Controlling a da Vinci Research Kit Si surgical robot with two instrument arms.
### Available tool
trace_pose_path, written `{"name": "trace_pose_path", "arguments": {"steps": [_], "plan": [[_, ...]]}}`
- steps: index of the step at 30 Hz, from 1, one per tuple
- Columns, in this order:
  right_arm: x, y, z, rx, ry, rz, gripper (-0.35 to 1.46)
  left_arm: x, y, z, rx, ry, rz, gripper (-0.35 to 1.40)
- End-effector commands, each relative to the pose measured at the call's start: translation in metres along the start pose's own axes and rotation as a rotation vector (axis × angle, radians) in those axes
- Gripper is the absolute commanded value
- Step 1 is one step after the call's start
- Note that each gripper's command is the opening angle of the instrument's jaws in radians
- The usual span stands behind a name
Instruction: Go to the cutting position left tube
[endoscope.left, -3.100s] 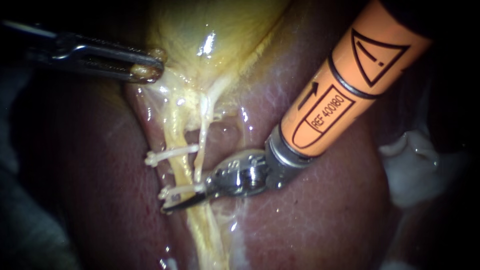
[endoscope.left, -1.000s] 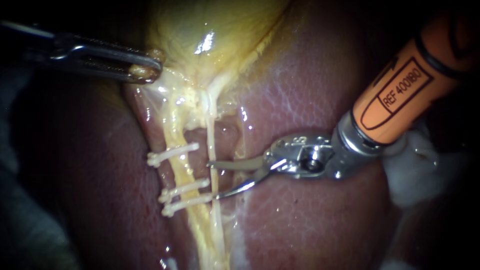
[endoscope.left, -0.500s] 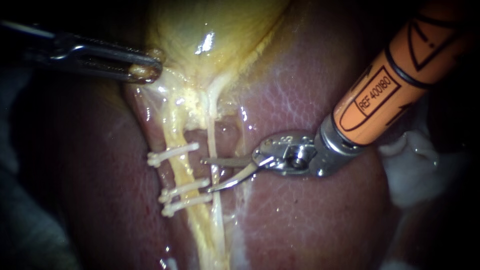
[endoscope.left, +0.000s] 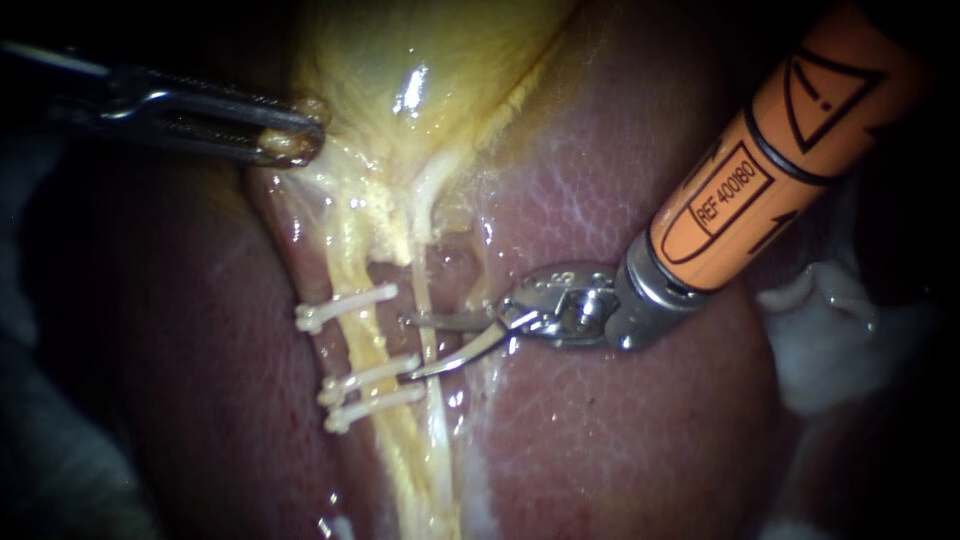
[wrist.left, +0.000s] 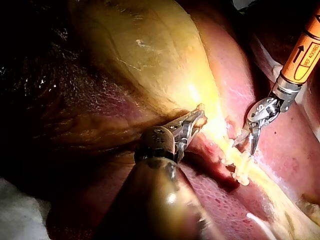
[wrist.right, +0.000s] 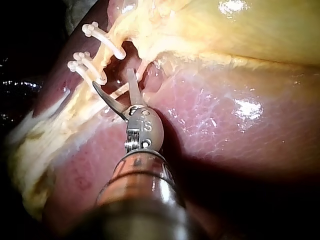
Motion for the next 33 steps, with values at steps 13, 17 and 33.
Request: {"name": "trace_pose_path", "arguments": {"steps": [13,17,33], "plan": [[0.0020,-0.0009,0.0031,0.075,0.038,-0.020,1.44,0.0000,0.0000,0.0000,0.000,0.000,0.000,-0.35],[0.0027,-0.0014,0.0038,0.097,0.057,-0.022,1.44,0.0000,0.0000,0.0000,0.000,0.000,0.000,-0.35],[0.0061,-0.0022,0.0068,0.134,0.108,-0.015,1.44,0.0000,0.0000,0.0001,0.001,0.000,0.000,-0.35]]}}
